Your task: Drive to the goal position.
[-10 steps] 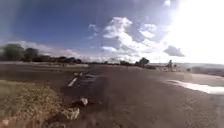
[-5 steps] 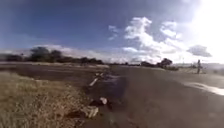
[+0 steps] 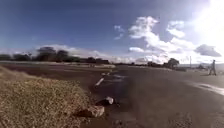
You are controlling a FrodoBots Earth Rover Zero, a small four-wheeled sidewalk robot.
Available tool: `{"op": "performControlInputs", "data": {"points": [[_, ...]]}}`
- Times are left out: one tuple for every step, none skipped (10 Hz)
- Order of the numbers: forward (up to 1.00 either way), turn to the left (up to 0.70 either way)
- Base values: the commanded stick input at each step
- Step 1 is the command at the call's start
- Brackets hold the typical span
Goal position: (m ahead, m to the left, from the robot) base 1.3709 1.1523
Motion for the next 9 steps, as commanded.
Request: {"op": "performControlInputs", "data": {"points": [[0.0, 0.0], [0.0, -0.12], [0.0, -0.36], [0.0, -0.5], [0.0, -0.5], [0.0, -0.5], [0.0, -0.5], [0.0, -0.5], [0.0, -0.5]]}}
